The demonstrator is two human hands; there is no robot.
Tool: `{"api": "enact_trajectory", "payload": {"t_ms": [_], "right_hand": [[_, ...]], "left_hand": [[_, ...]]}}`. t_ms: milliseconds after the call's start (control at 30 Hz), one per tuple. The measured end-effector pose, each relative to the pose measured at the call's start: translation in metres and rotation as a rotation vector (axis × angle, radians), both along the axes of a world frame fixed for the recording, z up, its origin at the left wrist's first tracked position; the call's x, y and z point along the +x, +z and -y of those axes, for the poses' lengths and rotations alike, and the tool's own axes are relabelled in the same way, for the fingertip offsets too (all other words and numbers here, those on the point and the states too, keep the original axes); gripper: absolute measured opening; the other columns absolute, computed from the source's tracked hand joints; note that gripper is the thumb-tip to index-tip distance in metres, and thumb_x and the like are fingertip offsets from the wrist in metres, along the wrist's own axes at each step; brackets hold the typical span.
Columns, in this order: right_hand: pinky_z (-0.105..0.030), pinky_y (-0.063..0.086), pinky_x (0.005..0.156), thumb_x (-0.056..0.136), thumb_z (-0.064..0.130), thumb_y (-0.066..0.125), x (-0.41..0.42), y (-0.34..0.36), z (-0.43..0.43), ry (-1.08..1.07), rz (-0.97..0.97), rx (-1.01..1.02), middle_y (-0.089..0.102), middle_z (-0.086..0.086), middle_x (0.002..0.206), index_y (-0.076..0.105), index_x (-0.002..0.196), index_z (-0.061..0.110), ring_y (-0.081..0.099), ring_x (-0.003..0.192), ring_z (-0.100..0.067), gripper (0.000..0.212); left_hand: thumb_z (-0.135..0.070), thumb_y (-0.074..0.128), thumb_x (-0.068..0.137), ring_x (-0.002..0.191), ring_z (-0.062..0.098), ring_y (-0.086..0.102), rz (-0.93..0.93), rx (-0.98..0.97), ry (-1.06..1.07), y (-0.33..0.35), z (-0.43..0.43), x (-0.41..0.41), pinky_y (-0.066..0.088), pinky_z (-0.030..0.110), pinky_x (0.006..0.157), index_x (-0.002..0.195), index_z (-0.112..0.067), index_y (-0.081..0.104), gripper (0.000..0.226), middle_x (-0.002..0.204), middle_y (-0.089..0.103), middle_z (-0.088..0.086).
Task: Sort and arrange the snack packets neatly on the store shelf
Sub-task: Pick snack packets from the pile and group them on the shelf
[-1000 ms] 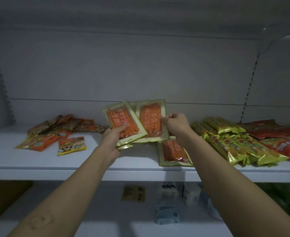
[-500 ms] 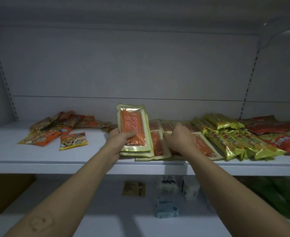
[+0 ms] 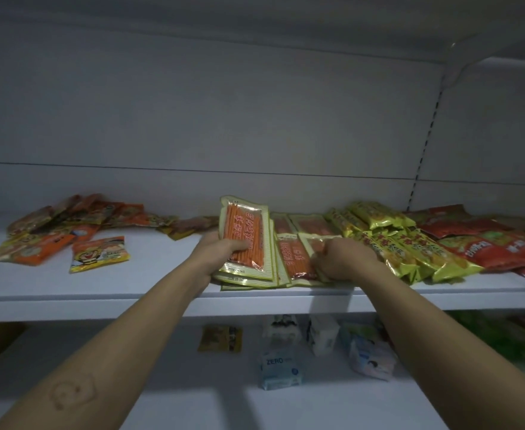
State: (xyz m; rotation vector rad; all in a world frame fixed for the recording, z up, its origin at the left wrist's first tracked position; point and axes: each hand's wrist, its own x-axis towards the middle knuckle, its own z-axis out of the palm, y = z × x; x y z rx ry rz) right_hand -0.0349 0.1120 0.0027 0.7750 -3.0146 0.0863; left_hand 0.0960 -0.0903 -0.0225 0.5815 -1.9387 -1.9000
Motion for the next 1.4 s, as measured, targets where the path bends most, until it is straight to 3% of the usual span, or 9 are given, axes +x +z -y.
{"api": "enact_trajectory", "payload": {"t_ms": [167,467,567,667,867,1067,1167,1267,1400], "right_hand": [[-0.041,0.047,0.099,0.101,0.051,0.034,-0.006,-0.004,-0.002,-0.018,0.006,0.043,0.057,-0.010,0.138,0.053,0.137,0.016,0.054,0.122,-0.031,0.054],[-0.050,0.028,0.114,0.090,0.078,0.027,-0.025,-0.008,0.010,-0.115,0.081,0.111,0.036,-0.013,0.156,0.043,0.148,0.014,0.025,0.145,-0.040,0.088],[-0.052,0.022,0.116,0.089,0.078,0.023,-0.029,-0.014,0.014,-0.144,0.079,0.133,0.022,-0.016,0.161,0.027,0.155,0.024,0.018,0.146,-0.043,0.085],[-0.054,0.026,0.116,0.091,0.074,0.021,-0.035,-0.015,0.020,-0.063,0.128,0.147,0.024,-0.010,0.162,0.016,0.156,0.037,0.022,0.146,-0.039,0.075],[-0.051,0.044,0.103,0.079,0.079,0.049,-0.038,-0.005,0.023,-0.201,0.195,0.042,0.036,-0.014,0.154,0.014,0.155,0.021,0.045,0.130,-0.041,0.101],[-0.038,0.052,0.072,0.072,0.068,0.072,-0.034,0.005,0.026,-0.303,0.276,-0.136,0.051,-0.016,0.131,0.018,0.151,0.008,0.059,0.091,-0.031,0.113],[-0.042,0.053,0.091,0.065,0.065,0.080,-0.030,0.010,0.025,-0.292,0.194,-0.168,0.044,-0.018,0.144,0.017,0.152,0.007,0.054,0.119,-0.037,0.122],[-0.043,0.048,0.098,0.068,0.061,0.079,-0.026,0.025,0.021,-0.255,0.036,-0.203,0.035,-0.021,0.146,0.022,0.151,0.010,0.049,0.126,-0.039,0.113],[-0.042,0.045,0.090,0.092,0.045,0.058,-0.030,0.046,0.007,-0.246,-0.152,-0.195,0.041,-0.023,0.132,0.034,0.142,0.010,0.053,0.118,-0.043,0.065]], "left_hand": [[-0.021,0.072,0.089,0.082,0.023,0.076,0.047,-0.022,-0.020,-0.002,0.003,-0.003,0.059,0.044,0.084,0.110,-0.016,0.066,0.023,0.091,0.078,0.004],[-0.022,0.073,0.089,0.083,0.025,0.076,0.108,-0.080,-0.060,0.008,0.003,-0.005,0.058,0.048,0.085,0.106,-0.015,0.069,0.019,0.090,0.078,0.005],[-0.019,0.074,0.088,0.081,0.023,0.076,0.122,-0.149,-0.088,0.016,0.003,-0.007,0.059,0.040,0.077,0.108,-0.013,0.068,0.022,0.089,0.078,0.005],[-0.020,0.073,0.088,0.079,0.021,0.076,0.138,-0.203,-0.103,0.018,0.003,-0.009,0.058,0.038,0.078,0.108,-0.013,0.068,0.022,0.088,0.078,0.003],[-0.025,0.073,0.088,0.088,0.019,0.074,0.163,-0.338,-0.120,0.018,0.004,-0.011,0.055,0.043,0.093,0.101,-0.020,0.069,0.015,0.096,0.077,0.001],[-0.028,0.073,0.088,0.089,0.018,0.073,0.199,-0.434,-0.162,0.022,0.007,-0.017,0.055,0.041,0.093,0.099,-0.021,0.070,0.014,0.098,0.076,-0.001],[-0.030,0.073,0.088,0.089,0.016,0.072,0.215,-0.465,-0.194,0.024,0.010,-0.018,0.055,0.037,0.089,0.101,-0.020,0.071,0.016,0.098,0.076,-0.001],[-0.030,0.074,0.088,0.086,0.015,0.072,0.221,-0.466,-0.217,0.025,0.013,-0.020,0.056,0.034,0.085,0.096,-0.022,0.070,0.011,0.095,0.075,-0.002],[-0.030,0.074,0.087,0.082,0.012,0.072,0.211,-0.472,-0.228,0.024,0.018,-0.022,0.054,0.027,0.070,0.096,-0.022,0.071,0.012,0.092,0.075,-0.004]]}}
